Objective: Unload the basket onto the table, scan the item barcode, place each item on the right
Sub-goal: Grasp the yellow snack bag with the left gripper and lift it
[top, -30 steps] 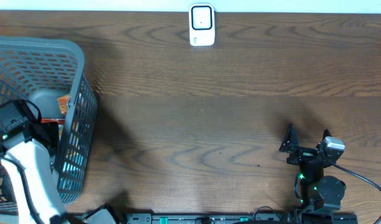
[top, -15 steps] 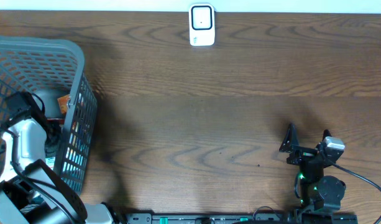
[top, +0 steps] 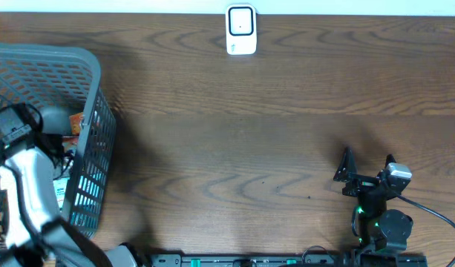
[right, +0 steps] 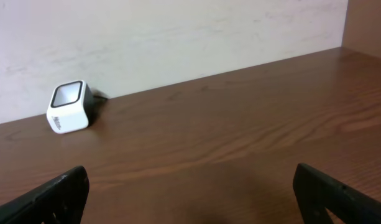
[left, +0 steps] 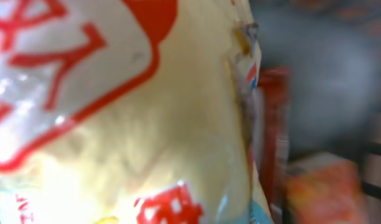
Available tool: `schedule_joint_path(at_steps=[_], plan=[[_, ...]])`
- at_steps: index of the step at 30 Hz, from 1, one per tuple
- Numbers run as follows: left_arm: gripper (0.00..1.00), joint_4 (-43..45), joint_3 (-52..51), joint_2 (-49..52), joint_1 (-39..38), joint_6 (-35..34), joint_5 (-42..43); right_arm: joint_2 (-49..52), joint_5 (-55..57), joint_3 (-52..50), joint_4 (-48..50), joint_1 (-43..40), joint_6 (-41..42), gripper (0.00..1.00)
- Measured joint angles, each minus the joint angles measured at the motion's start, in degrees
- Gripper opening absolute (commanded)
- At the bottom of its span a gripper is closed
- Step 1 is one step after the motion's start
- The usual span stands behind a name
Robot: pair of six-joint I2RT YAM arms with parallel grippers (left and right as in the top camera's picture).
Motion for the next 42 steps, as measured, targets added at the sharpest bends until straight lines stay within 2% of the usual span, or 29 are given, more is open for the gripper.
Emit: schedule_joint_path(at_steps=[10, 18, 24, 27, 31, 36, 42], plan=[[0.07, 2.4, 0.0, -17.6, 0.0, 0.5, 2.0, 0.0, 0.0, 0.0, 0.0, 0.0, 0.0, 0.99], [0.07, 12.3, 0.0, -34.6, 0.0, 1.3, 7.5, 0.0, 0.0, 0.0, 0.0, 0.0, 0.0, 0.99], [0.07, 23.2, 0.0, -44.0, -1.9, 1.3, 18.8, 0.0, 0.0, 0.0, 0.0, 0.0, 0.0, 0.99], [0.07, 28.4, 0.0, -44.2, -6.5, 1.4, 27.0, 0.0, 0.0, 0.0, 0.0, 0.0, 0.0, 0.99], [0.07, 28.9, 0.0, -41.0, -16.5, 3.0, 33.5, 0.0, 0.0, 0.0, 0.0, 0.0, 0.0, 0.99], [0.07, 28.9, 0.0, -33.7, -31.4, 9.4, 36.1, 0.0, 0.0, 0.0, 0.0, 0.0, 0.0, 0.99], [0.07, 28.9, 0.0, -19.9, -49.5, 16.7, 35.4, 0.0, 0.0, 0.0, 0.0, 0.0, 0.0, 0.99]])
